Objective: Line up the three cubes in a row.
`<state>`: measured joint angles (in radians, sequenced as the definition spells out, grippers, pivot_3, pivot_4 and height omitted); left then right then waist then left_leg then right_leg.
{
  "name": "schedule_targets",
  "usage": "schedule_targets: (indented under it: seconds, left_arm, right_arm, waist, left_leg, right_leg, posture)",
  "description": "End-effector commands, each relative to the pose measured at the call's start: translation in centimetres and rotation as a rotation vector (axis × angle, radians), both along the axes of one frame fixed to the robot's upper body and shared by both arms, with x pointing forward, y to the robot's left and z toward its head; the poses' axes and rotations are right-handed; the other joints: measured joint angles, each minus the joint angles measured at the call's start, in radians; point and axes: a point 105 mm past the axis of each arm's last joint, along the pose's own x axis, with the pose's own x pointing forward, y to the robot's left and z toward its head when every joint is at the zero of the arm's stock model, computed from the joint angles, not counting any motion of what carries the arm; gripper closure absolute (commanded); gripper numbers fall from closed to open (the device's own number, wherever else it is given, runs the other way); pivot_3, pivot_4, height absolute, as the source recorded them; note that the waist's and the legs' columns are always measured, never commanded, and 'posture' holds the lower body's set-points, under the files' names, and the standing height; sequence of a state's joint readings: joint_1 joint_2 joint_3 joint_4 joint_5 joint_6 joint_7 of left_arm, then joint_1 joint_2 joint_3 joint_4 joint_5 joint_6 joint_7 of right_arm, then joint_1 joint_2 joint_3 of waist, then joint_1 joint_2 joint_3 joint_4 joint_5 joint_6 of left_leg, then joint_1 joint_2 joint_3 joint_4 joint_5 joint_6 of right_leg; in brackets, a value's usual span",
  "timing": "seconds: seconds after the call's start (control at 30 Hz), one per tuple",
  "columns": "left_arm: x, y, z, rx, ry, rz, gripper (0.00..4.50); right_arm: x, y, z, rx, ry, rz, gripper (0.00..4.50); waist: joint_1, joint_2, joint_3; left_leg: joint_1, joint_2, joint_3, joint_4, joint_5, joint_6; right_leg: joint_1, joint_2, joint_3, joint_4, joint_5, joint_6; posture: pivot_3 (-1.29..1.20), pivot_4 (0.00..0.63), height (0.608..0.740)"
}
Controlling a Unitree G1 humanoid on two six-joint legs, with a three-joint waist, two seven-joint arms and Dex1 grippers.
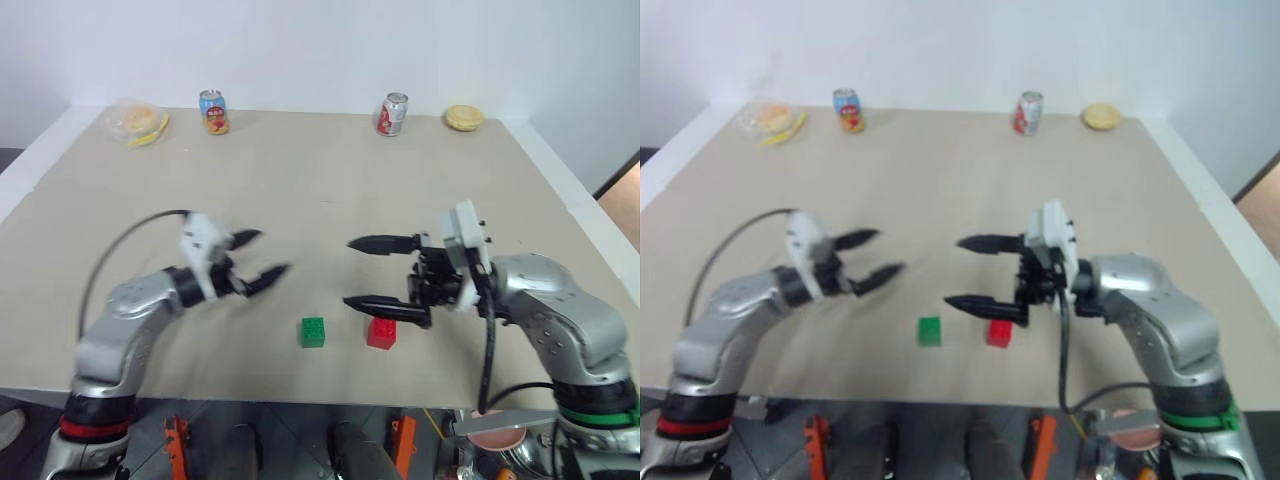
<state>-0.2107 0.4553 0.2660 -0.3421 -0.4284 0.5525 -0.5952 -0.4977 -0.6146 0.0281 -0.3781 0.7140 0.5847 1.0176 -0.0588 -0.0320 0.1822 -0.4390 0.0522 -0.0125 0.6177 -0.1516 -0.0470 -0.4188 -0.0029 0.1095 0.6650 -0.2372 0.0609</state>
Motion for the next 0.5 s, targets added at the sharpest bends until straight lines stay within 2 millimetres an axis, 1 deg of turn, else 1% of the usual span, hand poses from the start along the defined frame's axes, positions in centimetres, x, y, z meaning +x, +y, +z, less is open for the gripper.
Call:
schedule_targets:
  seconds: [0.03,0.13,0.23,0.3,0.37,0.5]
  left_arm:
    - [-1.2,3.3,0.6,0.028,-0.021,0.146,0.02]
    - [-2.3,6.0,-0.9,0.081,0.030,0.245,0.02]
    - [-2.9,7.3,-2.2,0.112,0.073,0.293,0.02]
    - [-3.2,7.8,-2.8,0.109,0.092,0.310,0.02]
    - [-3.3,7.9,-3.0,0.104,0.097,0.315,0.02]
    - [-3.3,7.9,-5.1,0.103,0.170,0.340,0.02]
  right_arm:
    - [0.5,1.1,1.0,0.025,-0.050,0.023,0.00]
    - [0.8,2.5,1.2,0.048,-0.060,0.058,0.00]
    - [1.2,3.4,1.2,0.060,-0.064,0.080,0.00]
    - [1.4,3.9,1.2,0.063,-0.067,0.088,0.00]
    - [1.6,4.1,1.2,0.064,-0.070,0.092,0.00]
    - [1.8,4.7,1.6,0.082,-0.078,0.103,0.00]
  waist:
    - [0.000,0.000,0.000]
    - [0.005,0.000,0.000]
    - [0.011,-0.001,0.000]
    - [0.011,-0.001,0.000]
    - [0.011,-0.001,0.000]
    - [0.010,-0.001,0.000]
  left_leg:
    - [0.000,0.000,0.000,0.000,0.000,0.000]
    - [0.000,0.000,0.000,0.000,0.000,0.000]
    - [-0.001,0.000,0.000,0.000,0.000,0.000]
    - [-0.001,0.000,0.001,0.000,0.000,0.000]
    - [-0.001,0.000,0.002,0.000,0.000,0.000]
    - [-0.001,0.001,0.004,0.000,0.000,0.000]
  right_leg:
    - [0.000,0.000,0.000,0.000,0.000,0.000]
    - [0.000,-0.001,0.000,0.000,0.000,0.000]
    - [0.000,-0.001,-0.001,0.000,0.000,-0.001]
    - [-0.001,-0.002,-0.001,0.000,0.000,-0.001]
    - [-0.002,-0.003,-0.001,0.000,0.000,-0.002]
    - [-0.003,-0.003,-0.002,0.000,0.001,-0.002]
  posture:
    - [0.00,0.150,0.736]
    - [0.00,0.150,0.736]
    - [0.00,0.150,0.736]
    - [0.00,0.150,0.736]
    - [0.00,0.150,0.736]
    - [0.00,0.150,0.736]
